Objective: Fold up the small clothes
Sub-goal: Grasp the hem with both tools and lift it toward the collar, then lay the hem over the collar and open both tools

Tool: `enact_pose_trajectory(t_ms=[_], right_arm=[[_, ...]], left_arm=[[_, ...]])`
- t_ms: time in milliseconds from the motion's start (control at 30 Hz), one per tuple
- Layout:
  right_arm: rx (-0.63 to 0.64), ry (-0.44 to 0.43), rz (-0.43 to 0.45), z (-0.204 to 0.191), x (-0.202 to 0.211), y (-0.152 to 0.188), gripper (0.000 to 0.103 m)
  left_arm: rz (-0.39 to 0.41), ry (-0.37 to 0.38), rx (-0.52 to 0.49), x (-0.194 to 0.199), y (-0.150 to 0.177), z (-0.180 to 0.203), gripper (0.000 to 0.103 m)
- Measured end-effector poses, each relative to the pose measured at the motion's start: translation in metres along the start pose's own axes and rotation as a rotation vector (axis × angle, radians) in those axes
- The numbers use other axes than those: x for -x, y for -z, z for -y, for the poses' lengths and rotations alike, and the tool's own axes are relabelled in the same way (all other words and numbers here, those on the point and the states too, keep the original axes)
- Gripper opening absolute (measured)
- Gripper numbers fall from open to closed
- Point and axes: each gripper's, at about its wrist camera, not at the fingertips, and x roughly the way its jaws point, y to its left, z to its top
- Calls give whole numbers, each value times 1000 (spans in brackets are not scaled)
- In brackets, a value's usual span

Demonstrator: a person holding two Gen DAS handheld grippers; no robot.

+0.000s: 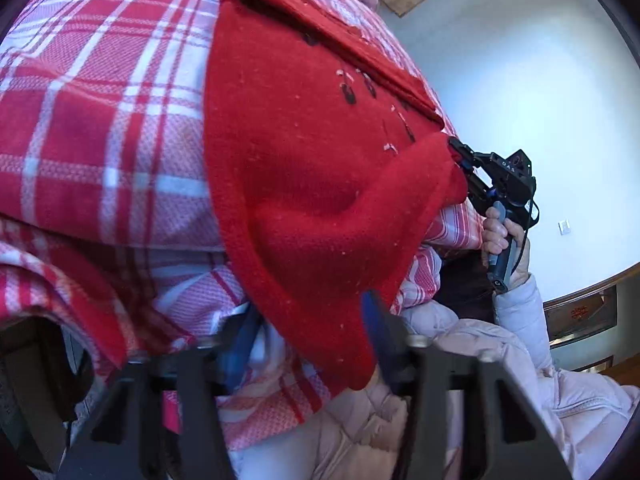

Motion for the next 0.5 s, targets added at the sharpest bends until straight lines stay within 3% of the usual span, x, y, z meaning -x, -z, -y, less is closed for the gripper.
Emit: enact_pose_trajectory(t_ms=[33,100,267,367,500], right_arm=[[3,-5,1,-2,3,1,8],[19,-10,2,-8,10,3,8],[23,-53,14,-27,23,-15,8],[14,-40,23,-32,12,-39,8],[-26,15,36,-18,-18,-66,8]], left_arm=[[-5,-13,-13,-1,2,3,6],[5,-26,-15,-1,-1,9,7],[86,34,-12,29,-21,28,6],[170,56,5,49,-56,34,7],[227,68,114,53,-119,13,6]])
